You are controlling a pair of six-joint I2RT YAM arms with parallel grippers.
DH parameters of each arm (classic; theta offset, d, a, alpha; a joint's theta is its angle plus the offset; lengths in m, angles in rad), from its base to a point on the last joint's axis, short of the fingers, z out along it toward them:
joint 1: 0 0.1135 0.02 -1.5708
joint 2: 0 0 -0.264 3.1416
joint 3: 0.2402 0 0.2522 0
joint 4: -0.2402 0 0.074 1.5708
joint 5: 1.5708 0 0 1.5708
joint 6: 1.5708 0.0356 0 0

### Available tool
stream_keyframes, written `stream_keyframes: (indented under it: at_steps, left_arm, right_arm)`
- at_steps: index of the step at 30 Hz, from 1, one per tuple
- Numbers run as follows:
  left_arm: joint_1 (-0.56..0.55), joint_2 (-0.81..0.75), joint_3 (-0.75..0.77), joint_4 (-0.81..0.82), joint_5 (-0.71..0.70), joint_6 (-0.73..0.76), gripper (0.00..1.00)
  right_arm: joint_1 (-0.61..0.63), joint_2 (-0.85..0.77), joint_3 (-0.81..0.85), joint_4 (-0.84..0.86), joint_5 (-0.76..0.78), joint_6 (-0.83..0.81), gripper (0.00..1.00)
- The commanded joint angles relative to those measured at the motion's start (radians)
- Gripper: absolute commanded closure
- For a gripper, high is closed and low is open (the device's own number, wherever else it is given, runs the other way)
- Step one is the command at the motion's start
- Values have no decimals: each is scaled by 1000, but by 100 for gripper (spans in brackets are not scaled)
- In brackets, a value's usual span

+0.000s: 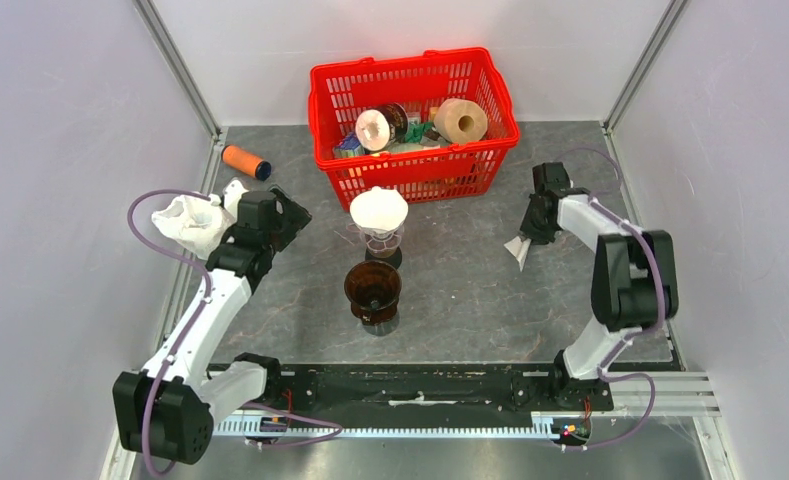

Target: Place the coffee filter in the dripper

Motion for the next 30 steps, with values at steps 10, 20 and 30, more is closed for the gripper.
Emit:
stream_keyframes:
  at_steps: [10, 20, 30]
  left_arm:
    - [6, -152, -63, 249, 343, 108, 1]
    - [4, -281, -39, 391, 594, 67, 2]
    - [-261, -14, 170, 456, 870, 137, 3]
  right_arm:
    - [5, -542, -184, 76, -492, -65, 68]
    - [4, -736, -257, 315, -984, 55, 67]
    - [6, -869, -260, 390, -1058, 162, 66]
